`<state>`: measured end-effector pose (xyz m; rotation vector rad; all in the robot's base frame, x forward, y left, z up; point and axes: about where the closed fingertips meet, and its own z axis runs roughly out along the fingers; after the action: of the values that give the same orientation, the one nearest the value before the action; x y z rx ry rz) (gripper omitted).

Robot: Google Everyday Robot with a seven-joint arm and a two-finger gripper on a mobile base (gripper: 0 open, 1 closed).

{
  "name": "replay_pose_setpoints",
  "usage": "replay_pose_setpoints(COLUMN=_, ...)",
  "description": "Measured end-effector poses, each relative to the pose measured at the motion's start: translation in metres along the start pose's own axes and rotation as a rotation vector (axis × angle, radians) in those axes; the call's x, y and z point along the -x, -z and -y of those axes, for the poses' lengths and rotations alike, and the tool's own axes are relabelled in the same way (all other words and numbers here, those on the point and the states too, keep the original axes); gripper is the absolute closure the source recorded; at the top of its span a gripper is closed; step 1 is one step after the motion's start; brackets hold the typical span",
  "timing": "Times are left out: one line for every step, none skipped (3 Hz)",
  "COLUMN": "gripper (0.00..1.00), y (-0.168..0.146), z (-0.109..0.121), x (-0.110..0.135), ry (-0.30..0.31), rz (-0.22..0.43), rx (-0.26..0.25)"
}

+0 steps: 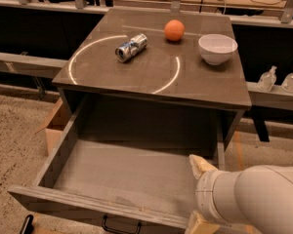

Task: Close top drawer

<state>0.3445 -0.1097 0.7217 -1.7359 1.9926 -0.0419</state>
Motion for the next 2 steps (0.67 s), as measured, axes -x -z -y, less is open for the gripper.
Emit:
replay_pose_setpoints(gripper=0.0, y=-0.017, z=0.007, x=-0.01, ry=0.016, rz=-0.013, rx=-0.036)
replay_pose_setpoints(gripper=0.0, y=-0.031, z=0.013, x=-0.015, ry=0.03, rz=-0.022, rx=-0.066)
